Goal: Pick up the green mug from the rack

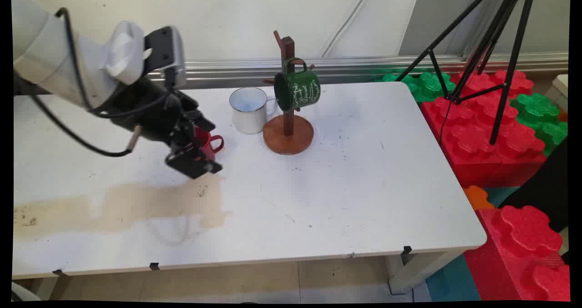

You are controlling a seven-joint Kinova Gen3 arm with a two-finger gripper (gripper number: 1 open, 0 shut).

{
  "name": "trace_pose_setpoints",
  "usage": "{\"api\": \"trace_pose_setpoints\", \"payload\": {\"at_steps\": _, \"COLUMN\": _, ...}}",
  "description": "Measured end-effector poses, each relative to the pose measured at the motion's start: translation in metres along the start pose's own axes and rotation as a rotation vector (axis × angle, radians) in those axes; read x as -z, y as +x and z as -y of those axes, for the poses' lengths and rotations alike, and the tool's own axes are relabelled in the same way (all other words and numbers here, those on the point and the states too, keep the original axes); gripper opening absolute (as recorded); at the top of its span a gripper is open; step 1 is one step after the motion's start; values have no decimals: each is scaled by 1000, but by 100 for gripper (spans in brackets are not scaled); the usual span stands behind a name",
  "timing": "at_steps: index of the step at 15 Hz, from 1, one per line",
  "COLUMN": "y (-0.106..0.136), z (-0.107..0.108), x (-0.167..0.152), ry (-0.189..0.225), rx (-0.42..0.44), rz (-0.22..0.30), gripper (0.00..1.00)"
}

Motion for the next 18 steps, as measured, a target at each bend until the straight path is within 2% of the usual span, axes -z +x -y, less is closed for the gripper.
{"api": "trace_pose_setpoints", "payload": {"at_steps": 5, "y": 23, "z": 1, "x": -21, "ry": 28, "rx": 25, "rz": -21, "gripper": 100}}
{"api": "trace_pose_setpoints", "payload": {"at_steps": 9, "y": 39, "z": 8, "x": -42, "ry": 50, "rx": 74, "rz": -57, "gripper": 100}}
{"api": "trace_pose_setpoints", "payload": {"at_steps": 18, "y": 57, "z": 20, "x": -74, "ry": 61, "rx": 152, "rz": -129, "gripper": 100}}
